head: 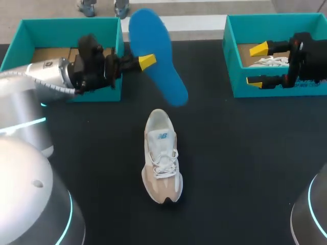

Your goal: Take the shoe out of the shoebox, open the shoe tongue, remove and reinsert the insole, then place the shoe into the shoebox

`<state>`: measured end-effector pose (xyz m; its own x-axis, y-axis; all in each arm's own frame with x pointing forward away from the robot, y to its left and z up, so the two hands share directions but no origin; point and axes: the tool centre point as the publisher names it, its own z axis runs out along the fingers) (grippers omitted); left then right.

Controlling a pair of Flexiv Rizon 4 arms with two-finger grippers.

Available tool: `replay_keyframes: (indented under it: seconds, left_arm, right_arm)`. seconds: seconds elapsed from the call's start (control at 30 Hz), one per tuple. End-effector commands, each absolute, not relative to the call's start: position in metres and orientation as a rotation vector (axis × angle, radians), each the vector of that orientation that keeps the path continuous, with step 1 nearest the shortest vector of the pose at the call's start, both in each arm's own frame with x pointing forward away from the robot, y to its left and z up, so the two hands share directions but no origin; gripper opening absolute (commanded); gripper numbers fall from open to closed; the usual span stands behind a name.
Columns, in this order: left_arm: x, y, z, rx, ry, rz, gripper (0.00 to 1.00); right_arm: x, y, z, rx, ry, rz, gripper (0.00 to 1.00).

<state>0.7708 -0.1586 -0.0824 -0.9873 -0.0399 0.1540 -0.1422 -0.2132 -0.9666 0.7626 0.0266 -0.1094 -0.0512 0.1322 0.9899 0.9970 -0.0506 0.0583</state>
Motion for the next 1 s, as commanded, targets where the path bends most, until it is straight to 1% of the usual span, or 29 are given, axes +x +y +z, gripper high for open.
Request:
replay_keyframes:
  seconds: [0.03,0.1,0.27,0.83,0.9,1.0]
  left_arm:
    - [0.781,-0.163,-0.077,0.429,-1.685,1.726,0.00]
    - [0.778,-0.165,-0.074,0.454,-1.623,1.592,0.00]
    - [0.771,-0.165,-0.070,0.445,-1.420,1.436,0.00]
    - [0.765,-0.168,-0.072,0.467,-1.363,1.442,0.00]
    - [0.766,-0.169,-0.078,0.503,-1.372,1.420,0.00]
    - [0.768,-0.168,-0.087,0.608,-1.395,1.414,0.00]
  right_arm:
    - [0.764,0.028,-0.110,-1.320,-1.321,-1.224,1.00]
    - [0.764,0.028,-0.110,-1.320,-1.321,-1.224,1.00]
    - [0.764,0.028,-0.110,-1.320,-1.321,-1.224,1.00]
    - [0.764,0.028,-0.110,-1.320,-1.321,-1.224,1.00]
    - [0.763,0.030,-0.105,-1.319,-1.361,-1.222,1.00]
    - [0.756,0.037,-0.099,-1.457,-1.468,-1.124,1.00]
